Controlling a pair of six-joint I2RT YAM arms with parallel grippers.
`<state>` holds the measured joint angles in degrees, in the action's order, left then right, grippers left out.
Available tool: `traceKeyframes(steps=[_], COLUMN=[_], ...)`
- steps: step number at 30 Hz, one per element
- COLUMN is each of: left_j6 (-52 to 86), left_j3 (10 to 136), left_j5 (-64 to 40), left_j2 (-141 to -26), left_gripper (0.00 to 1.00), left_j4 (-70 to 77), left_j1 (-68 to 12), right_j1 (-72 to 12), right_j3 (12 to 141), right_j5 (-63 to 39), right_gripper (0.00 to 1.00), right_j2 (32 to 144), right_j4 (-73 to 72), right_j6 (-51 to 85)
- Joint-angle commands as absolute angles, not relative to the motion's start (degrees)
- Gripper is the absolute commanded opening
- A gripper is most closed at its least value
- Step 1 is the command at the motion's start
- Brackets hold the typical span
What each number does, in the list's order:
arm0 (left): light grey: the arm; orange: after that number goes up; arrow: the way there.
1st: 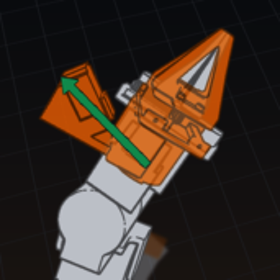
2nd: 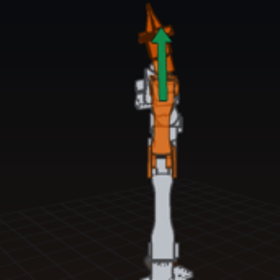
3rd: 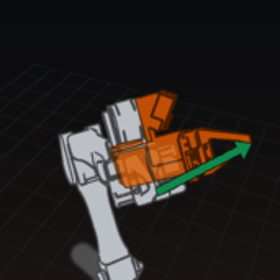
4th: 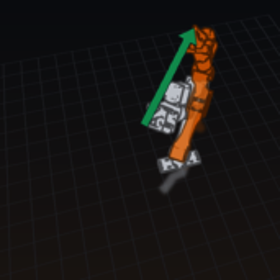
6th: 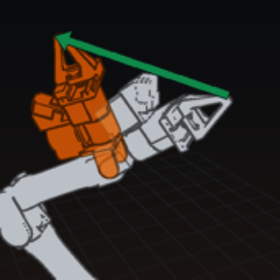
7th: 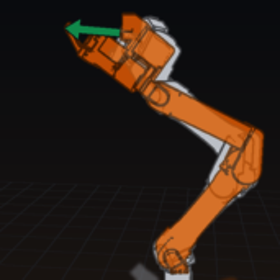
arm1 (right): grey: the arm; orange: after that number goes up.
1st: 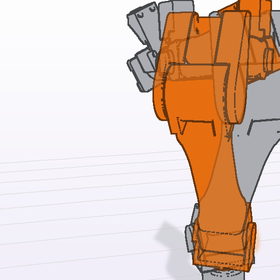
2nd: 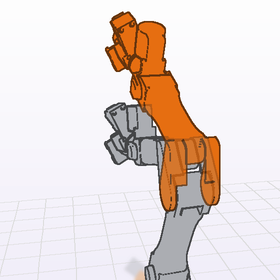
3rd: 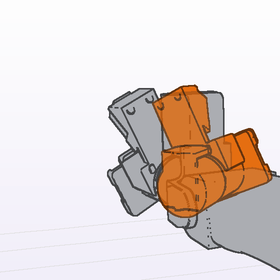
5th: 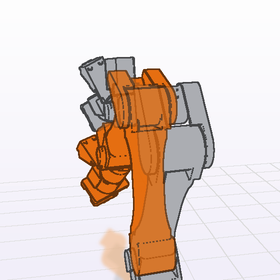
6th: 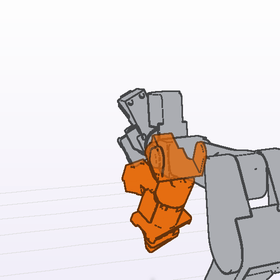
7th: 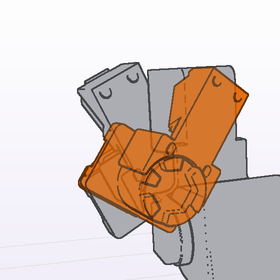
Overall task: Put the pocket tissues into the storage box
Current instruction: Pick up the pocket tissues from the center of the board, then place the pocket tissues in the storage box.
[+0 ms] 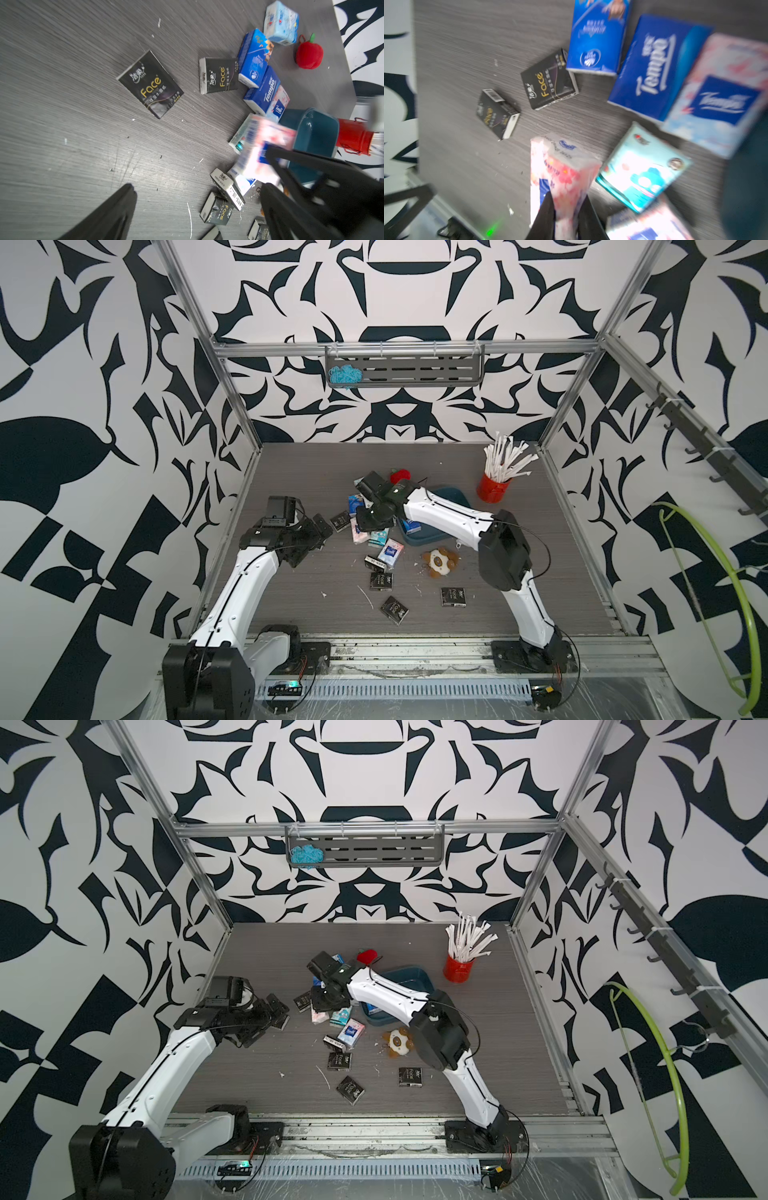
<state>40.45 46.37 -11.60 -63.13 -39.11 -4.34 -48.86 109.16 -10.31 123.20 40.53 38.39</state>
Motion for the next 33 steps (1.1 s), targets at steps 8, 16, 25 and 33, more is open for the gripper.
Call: traceKeyframes(steps=[8, 16, 25, 33], left_j6=[39.20, 40.39, 41.74, 41.92], left_j3=[52.94, 59.36, 64.38, 60.77], left_j5=[-18.61, -17.49, -17.32, -15.04], left_j2=[-71.76, -81.40, -86.76, -83.46], left_gripper=[1.00, 1.00, 1.00, 1.00], left_j4=[-36.98, -36.09, -35.43, -35.64], left_j1=[-5.67, -11.98, -15.38, -15.38], right_j1=[-34.28, -26.54, -26.54, -26.63], right_j3=[93.80, 87.02, 89.41, 93.00], right_j5=[-22.19, -23.61, -26.76, -29.10], right_gripper=[0.13, 0.13, 0.15, 0.17], right_j2=[108.50, 105.84, 112.58, 117.11], right_j4=[38.57, 39.46, 38.14, 37.18], right_j6=[26.77, 21.56, 18.85, 18.76])
